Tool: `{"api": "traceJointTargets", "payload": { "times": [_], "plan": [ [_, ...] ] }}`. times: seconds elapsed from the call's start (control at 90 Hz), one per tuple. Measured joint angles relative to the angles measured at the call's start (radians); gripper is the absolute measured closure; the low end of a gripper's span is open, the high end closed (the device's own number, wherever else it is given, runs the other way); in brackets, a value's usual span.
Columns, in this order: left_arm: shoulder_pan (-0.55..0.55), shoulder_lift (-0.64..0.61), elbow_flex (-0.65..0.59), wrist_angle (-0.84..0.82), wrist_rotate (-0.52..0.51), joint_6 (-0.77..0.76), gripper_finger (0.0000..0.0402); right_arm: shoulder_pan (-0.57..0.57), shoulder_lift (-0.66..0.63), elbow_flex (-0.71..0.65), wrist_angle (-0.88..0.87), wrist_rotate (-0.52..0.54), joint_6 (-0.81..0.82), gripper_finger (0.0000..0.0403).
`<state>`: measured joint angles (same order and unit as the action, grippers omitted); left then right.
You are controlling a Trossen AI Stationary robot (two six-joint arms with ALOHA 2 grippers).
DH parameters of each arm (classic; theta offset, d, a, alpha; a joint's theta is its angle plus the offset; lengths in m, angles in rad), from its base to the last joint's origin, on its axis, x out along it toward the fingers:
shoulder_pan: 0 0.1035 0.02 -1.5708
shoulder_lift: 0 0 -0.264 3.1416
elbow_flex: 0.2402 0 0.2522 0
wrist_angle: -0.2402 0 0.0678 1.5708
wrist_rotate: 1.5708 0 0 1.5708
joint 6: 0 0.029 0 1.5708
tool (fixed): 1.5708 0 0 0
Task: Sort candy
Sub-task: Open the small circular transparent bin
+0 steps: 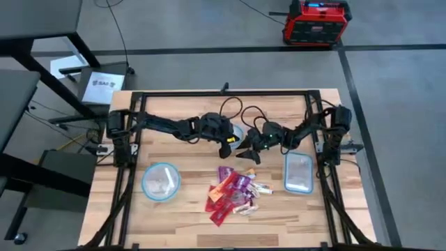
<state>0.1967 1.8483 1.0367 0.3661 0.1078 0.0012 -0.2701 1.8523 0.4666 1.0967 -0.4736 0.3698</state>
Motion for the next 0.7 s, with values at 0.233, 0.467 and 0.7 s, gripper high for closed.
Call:
{"api": "traceJointTargets", "payload": {
  "times": [0.233, 0.467, 0.7],
  "plan": [
    [0.002, 0.000, -0.001, -0.011, -0.003, 0.021, 0.0402, -0.007, 0.002, -0.002, 0.073, -0.010, 0.034, 0.0170],
    [0.006, 0.002, -0.025, -0.015, -0.011, 0.021, 0.0402, -0.008, 0.016, -0.005, 0.328, -0.209, 0.158, 0.0180],
    [0.010, 0.001, -0.038, -0.007, -0.010, 0.001, 0.0402, 0.004, 0.010, -0.015, 0.239, -0.215, 0.112, 0.0200]
  ]
}}
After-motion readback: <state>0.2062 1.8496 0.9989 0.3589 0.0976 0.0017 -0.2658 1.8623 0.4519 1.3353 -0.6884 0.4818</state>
